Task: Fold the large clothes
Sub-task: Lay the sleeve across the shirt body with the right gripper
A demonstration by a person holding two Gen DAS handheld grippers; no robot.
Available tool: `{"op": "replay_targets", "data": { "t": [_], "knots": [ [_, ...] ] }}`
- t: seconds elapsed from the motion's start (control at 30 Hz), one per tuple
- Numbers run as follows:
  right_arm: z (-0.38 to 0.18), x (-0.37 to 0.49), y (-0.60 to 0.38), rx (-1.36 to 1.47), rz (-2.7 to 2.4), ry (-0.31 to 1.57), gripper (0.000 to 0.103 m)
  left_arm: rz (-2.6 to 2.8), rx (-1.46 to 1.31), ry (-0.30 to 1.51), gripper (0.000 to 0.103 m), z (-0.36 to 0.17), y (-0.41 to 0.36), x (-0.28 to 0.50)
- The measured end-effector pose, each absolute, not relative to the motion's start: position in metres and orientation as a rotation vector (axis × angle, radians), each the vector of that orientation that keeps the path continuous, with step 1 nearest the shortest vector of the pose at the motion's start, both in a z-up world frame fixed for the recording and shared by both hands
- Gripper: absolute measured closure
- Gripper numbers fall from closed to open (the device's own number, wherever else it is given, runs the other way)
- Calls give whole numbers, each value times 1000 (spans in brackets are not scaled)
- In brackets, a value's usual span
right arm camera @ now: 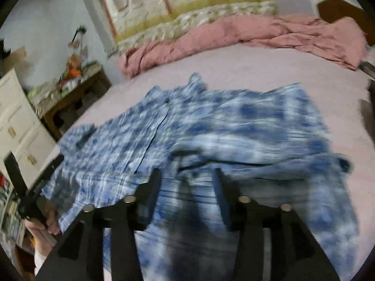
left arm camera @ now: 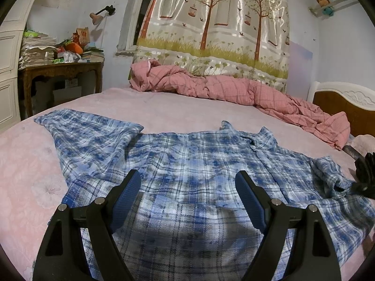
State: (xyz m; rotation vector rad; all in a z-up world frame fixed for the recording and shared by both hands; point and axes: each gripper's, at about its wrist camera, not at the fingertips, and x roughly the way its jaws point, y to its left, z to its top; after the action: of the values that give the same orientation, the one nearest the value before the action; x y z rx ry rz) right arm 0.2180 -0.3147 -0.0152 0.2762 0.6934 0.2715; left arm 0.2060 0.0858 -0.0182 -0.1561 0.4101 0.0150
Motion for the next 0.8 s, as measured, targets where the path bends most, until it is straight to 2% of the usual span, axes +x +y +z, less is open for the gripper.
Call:
{"op": "replay_targets", "data": {
  "t": [0.13, 0.3, 0.6, 0.67, 0.7, 0.8],
  "knots": [
    [6, 211, -356, 291, 136, 627, 52, 15, -157, 409, 21, -18, 86, 206],
    [18, 230, -404, 309, -22, 652, 50, 15, -155, 407, 21, -18, 86, 206],
    [-26, 285, -413, 246, -79, 853, 51, 15, -152, 406, 21, -19, 85, 206],
    [-30, 291, -409, 231, -83, 858, 76, 15, -151, 405, 21, -19, 85, 206],
    [-28, 289, -410, 236, -63, 847, 97, 15, -151, 406, 21, -19, 85, 206],
    [-16, 282, -401, 279, 54, 761, 97, 16, -145, 402, 21, -18, 85, 205]
  ]
}}
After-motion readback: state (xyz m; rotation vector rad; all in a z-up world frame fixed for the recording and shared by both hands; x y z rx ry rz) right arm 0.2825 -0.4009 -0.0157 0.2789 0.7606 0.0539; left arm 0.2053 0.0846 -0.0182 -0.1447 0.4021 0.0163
